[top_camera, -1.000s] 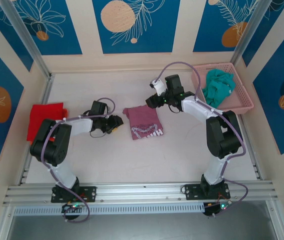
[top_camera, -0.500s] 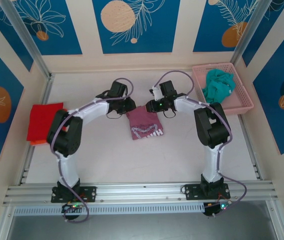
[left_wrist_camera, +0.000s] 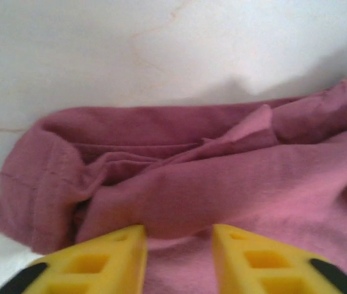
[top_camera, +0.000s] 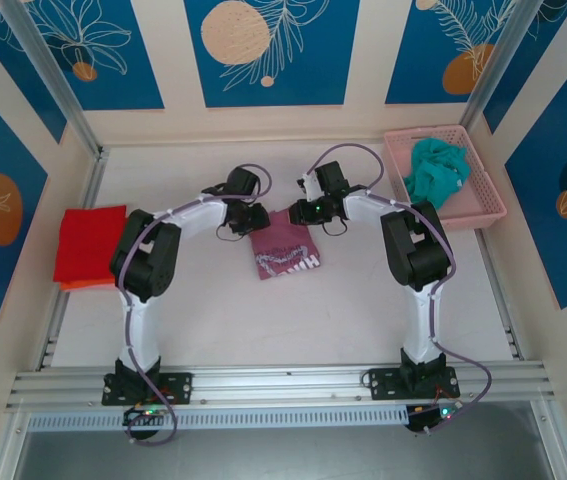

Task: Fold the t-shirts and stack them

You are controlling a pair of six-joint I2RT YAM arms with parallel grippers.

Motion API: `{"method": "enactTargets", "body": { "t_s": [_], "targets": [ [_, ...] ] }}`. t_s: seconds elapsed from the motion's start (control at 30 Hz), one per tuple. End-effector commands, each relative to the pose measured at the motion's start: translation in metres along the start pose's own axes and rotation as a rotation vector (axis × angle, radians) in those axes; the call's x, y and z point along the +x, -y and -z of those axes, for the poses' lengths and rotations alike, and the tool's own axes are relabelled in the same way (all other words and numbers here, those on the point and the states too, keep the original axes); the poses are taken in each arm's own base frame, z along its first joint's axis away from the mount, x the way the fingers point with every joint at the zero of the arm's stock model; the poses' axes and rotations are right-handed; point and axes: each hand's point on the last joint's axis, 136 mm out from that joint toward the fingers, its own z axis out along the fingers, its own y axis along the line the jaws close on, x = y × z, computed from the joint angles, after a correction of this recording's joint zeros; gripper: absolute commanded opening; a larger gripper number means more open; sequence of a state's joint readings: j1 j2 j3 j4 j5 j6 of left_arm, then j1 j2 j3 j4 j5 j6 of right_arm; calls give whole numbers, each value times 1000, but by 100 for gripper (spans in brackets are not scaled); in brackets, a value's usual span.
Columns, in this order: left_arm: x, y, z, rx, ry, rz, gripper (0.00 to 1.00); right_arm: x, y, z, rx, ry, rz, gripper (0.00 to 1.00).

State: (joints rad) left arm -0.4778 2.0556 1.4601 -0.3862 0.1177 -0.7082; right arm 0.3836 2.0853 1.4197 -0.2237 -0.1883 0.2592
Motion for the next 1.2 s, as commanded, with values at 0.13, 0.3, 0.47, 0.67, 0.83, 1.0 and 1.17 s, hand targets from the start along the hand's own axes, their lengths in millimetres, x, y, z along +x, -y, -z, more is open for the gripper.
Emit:
{"method": "enactTargets", "body": {
  "t_s": [0.13, 0.3, 0.47, 0.67, 0.83, 1.0, 1.17],
  "targets": [
    [-18, 8, 49, 23, 102, -38, 53, -15, -11, 27, -10, 82, 13, 49],
    [-25, 5, 64, -1, 153, -56, 64, -13, -10, 20, -30, 57, 19, 59],
    [-20, -13, 42, -57, 116, -64, 79, -12, -10, 3, -28, 21, 45, 60],
    [-10, -18, 10, -55, 45, -61, 83, -14, -8, -6, -22, 7, 42, 60],
    [-2, -12, -9, -1, -4, -26, 75, -8, -5, -11, -24, -10, 31, 60],
    [1, -4, -14, 53, -20, 4, 51, 4, -3, -15, -31, -35, 13, 58],
    [1, 11, -16, 153, -29, 35, 21, 15, -8, -19, -64, -49, -23, 56]
  ]
}}
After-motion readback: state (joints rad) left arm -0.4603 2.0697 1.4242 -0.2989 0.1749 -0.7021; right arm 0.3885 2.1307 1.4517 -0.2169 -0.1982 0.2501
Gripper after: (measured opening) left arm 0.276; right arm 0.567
